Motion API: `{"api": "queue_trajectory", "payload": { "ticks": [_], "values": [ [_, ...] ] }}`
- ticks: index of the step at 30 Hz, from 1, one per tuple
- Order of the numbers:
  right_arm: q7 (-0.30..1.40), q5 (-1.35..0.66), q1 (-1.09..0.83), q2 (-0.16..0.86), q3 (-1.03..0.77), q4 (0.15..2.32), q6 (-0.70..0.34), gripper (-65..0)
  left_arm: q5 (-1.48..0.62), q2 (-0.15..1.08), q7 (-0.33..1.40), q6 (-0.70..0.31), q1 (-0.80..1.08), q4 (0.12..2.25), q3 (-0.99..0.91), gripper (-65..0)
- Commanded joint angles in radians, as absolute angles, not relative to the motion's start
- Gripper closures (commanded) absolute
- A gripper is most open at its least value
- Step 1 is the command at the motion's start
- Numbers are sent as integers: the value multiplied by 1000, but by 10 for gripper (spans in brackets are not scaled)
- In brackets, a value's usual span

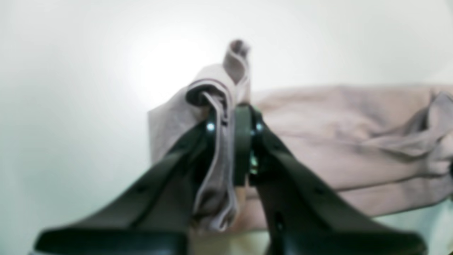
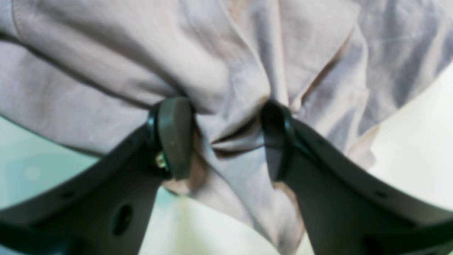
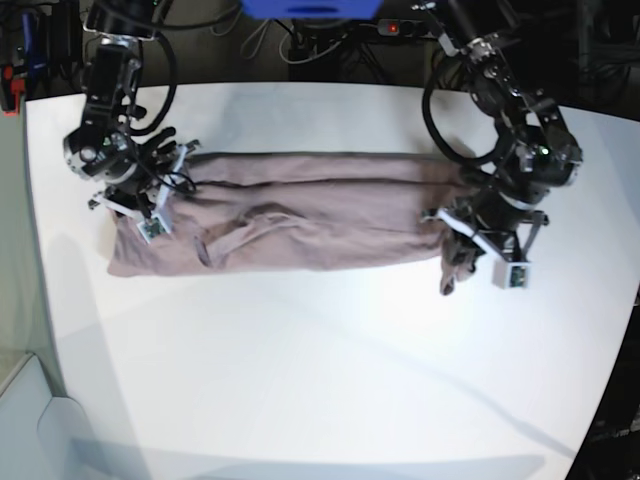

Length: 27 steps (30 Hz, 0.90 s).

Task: Layout the t-shirt on the table in an organized manner, then fold the t-shirt properly
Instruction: 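Fold the shirt end with the left gripper toward the right gripper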

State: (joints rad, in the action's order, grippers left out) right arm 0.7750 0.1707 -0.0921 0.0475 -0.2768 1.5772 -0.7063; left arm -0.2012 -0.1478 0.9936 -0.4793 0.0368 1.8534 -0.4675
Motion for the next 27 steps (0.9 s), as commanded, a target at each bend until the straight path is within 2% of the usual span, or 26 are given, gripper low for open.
{"api": "queue_trajectory", "payload": {
  "ticks": [1, 5, 9, 16, 27],
  "values": [
    [894, 283, -111, 53, -278, 1552, -698, -326, -231, -157, 955, -464, 42, 1870, -403, -2],
    [894, 283, -113, 54, -278, 1552, -698, -326, -223, -157, 848, -375, 82, 1868, -197, -2],
    [894, 283, -114, 54, -277, 1552, -698, -326, -223, -157, 820, -311, 87, 1819, -58, -4],
    [894, 283, -116, 56, -277, 1552, -698, -326, -223, -157, 806, -303, 79, 1699, 16, -5],
    [894, 283, -117, 58, -277, 1552, -698, -326, -223, -157, 740, -300, 47, 1653, 48, -6]
  ]
}}
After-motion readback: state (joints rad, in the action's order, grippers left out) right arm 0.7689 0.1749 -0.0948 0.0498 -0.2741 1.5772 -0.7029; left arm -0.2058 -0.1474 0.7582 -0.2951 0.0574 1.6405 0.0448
